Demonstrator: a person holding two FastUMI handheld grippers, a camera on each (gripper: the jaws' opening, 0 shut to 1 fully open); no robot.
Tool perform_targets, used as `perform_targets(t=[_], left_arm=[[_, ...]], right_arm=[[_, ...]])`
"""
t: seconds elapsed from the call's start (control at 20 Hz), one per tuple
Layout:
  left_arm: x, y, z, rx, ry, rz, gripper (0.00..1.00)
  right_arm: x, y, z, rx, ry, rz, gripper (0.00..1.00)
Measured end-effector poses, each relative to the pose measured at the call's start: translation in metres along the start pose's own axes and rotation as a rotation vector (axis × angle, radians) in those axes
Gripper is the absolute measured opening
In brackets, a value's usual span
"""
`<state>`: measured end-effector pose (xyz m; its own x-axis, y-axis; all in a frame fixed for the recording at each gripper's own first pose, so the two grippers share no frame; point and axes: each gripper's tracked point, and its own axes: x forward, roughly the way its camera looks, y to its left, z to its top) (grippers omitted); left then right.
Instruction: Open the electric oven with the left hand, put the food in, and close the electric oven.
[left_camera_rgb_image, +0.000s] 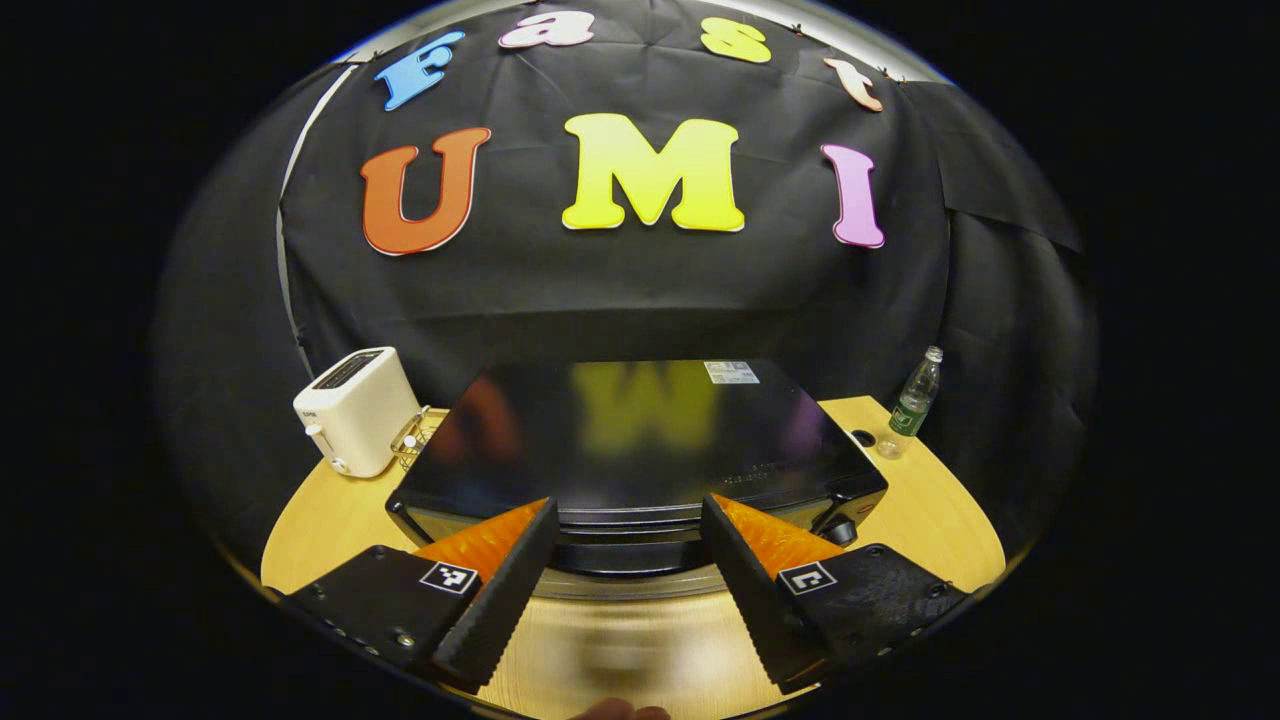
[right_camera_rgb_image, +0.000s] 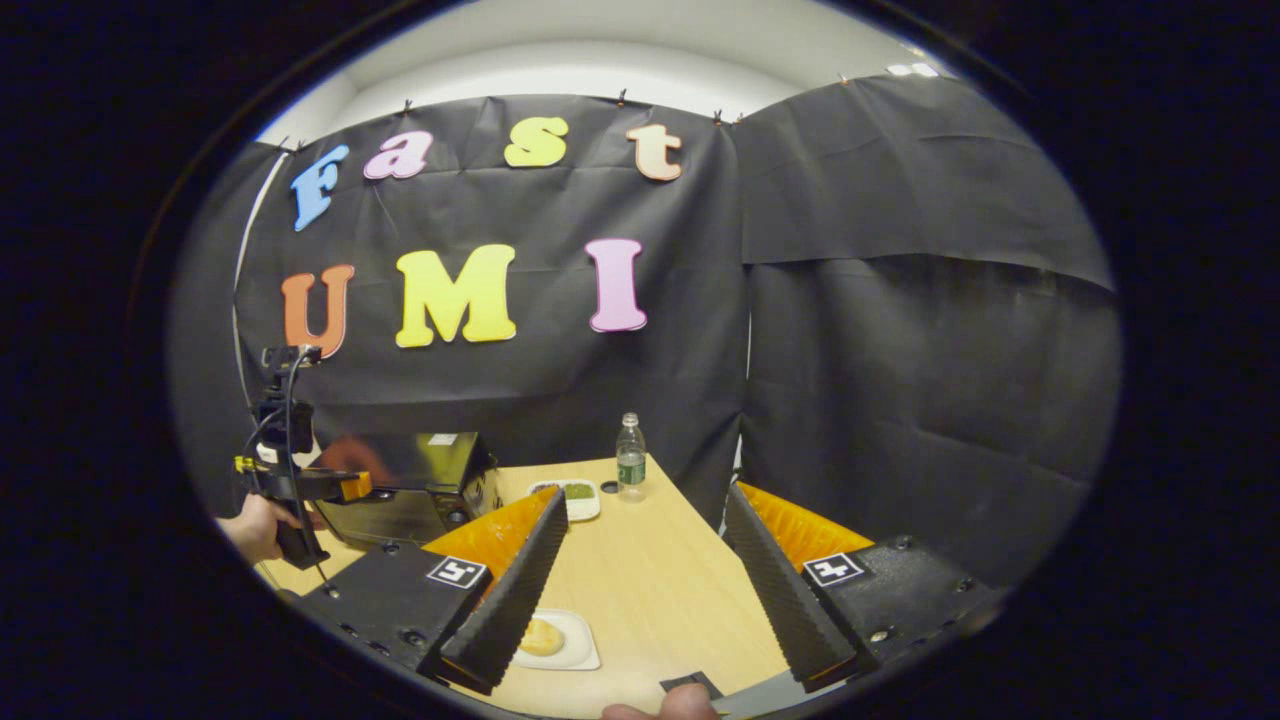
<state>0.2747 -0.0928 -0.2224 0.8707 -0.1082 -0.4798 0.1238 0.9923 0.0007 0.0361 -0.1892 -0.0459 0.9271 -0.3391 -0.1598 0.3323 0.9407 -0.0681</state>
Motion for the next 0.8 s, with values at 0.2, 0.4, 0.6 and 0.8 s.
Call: perform_targets(t=[0.2, 0.4, 0.6, 0.8], left_arm=[[-0.001, 0.003, -0.004, -0.005, -0.013, 0.009, 0.97], [-0.009, 0.002, -0.01, 0.006, -0.003, 0.007, 0.98], [-0.036, -0.002, -0.033, -0.002, 0.031, 0.002, 0.98], [-0.071, -0.004, -0.074, -0.014, 0.101, -0.017, 0.97]], right_arm=[[0.0, 0.007, -0.001, -0.004, 0.0, 0.009, 1.0], [-0.005, 0.014, -0.003, 0.004, 0.003, 0.025, 0.98], [-0.015, 0.013, 0.0, 0.009, -0.017, 0.03, 0.97], [-0.024, 0.017, -0.008, 0.03, -0.005, 0.045, 0.97]])
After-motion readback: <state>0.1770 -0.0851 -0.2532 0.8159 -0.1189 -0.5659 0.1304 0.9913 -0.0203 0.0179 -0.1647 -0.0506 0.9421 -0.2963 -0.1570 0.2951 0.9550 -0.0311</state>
